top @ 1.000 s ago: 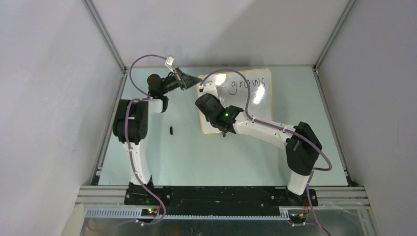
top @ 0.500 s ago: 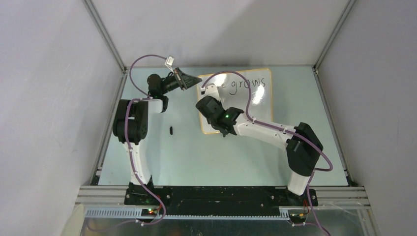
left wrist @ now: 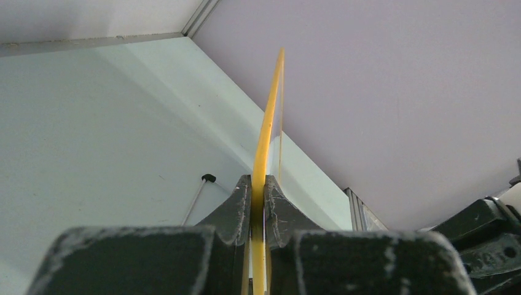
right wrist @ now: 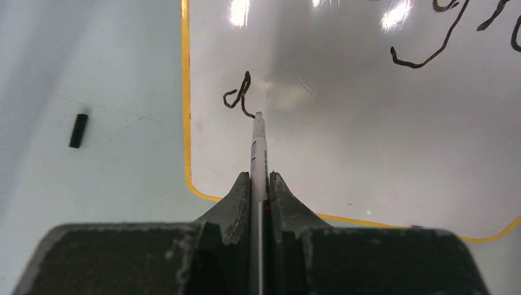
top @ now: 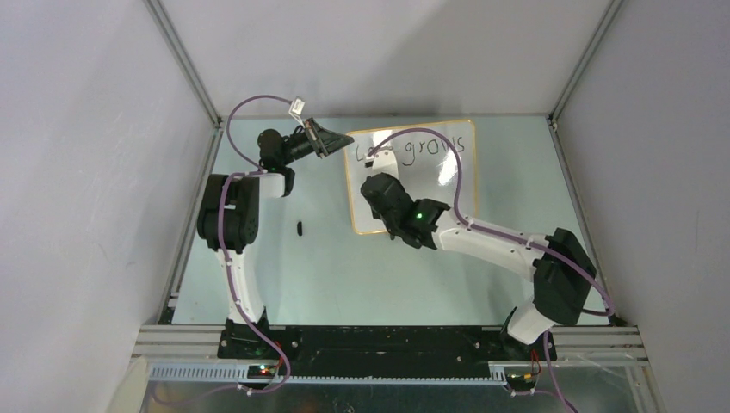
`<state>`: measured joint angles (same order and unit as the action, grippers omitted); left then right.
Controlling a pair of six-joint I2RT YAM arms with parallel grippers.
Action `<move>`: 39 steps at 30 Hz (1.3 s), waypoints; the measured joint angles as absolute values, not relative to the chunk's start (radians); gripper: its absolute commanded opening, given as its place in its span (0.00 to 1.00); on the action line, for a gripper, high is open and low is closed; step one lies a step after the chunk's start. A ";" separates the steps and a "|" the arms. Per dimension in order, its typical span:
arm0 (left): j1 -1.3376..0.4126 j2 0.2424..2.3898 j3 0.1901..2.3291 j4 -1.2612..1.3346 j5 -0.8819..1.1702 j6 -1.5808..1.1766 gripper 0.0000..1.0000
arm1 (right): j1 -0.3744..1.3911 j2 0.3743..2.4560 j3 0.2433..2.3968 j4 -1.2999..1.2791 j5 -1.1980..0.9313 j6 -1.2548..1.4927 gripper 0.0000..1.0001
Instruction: Write a sentence on the whiteboard
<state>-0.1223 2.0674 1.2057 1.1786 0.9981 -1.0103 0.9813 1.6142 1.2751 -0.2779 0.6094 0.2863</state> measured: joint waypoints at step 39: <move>-0.122 2.061 1.194 1.180 0.996 -1.010 0.00 | 0.932 1.475 1.035 0.002 0.455 0.249 0.00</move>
<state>-0.1223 2.0605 1.1942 1.1801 0.9958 -1.0100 0.9318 1.4750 1.0348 0.0025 0.4553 0.2493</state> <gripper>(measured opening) 0.101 0.139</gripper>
